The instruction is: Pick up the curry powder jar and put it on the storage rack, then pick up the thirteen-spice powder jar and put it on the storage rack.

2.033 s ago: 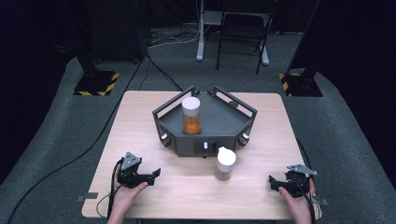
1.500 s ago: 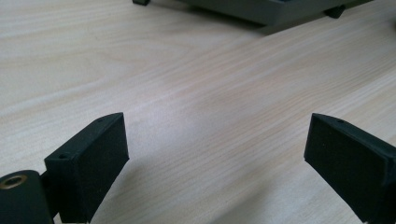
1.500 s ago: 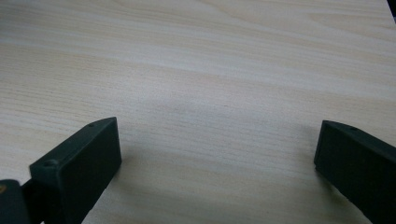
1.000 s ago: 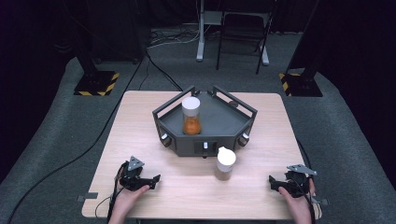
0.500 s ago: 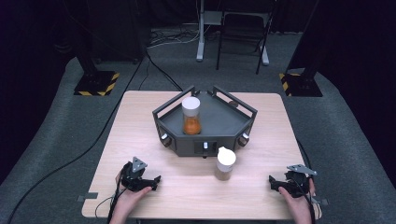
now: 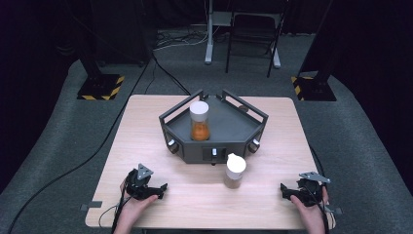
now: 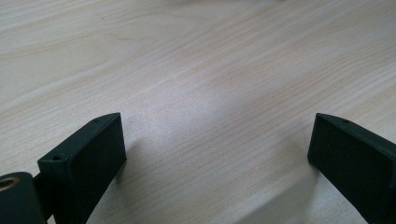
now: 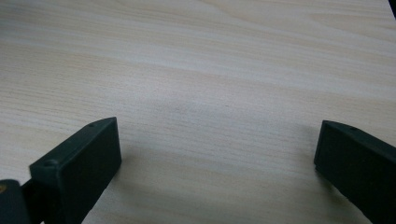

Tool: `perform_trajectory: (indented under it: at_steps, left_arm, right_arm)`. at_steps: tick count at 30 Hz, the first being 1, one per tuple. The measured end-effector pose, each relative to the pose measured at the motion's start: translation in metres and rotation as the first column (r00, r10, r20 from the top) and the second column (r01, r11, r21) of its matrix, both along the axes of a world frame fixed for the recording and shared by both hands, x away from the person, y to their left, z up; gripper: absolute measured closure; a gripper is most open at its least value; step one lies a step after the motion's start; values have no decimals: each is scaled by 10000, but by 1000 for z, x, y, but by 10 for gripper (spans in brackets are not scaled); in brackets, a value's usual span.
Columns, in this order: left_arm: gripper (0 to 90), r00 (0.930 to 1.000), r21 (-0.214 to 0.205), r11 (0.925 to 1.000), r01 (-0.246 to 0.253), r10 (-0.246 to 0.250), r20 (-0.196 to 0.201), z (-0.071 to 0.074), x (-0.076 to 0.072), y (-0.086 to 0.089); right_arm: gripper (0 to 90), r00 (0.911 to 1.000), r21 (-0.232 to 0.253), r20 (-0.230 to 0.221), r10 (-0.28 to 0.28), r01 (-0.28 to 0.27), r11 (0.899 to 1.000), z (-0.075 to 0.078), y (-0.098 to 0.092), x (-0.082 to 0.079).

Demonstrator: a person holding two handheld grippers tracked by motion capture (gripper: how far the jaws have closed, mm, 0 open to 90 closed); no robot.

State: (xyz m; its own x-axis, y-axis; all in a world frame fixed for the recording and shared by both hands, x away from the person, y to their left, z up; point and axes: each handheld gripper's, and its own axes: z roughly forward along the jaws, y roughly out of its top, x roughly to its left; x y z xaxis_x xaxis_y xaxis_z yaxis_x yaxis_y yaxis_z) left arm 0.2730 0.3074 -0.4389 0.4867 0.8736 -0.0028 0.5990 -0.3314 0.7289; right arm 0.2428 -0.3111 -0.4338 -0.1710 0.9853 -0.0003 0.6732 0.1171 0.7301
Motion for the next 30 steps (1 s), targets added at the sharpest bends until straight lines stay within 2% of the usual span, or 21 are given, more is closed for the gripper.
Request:
perform_trajectory:
  at_steps: [27, 30]
  left_arm:
    - [41, 10000, -3, 10000, 2, -2, -3, 0, 0, 0]
    - [41, 10000, -1, 10000, 3, -3, -6, 0, 0, 0]
  right_arm:
    - [1, 10000, 4, -13, 11, -11, 10000, 0, 0, 0]
    - [69, 10000, 100, -18, 83, -83, 9999, 3, -2, -1]
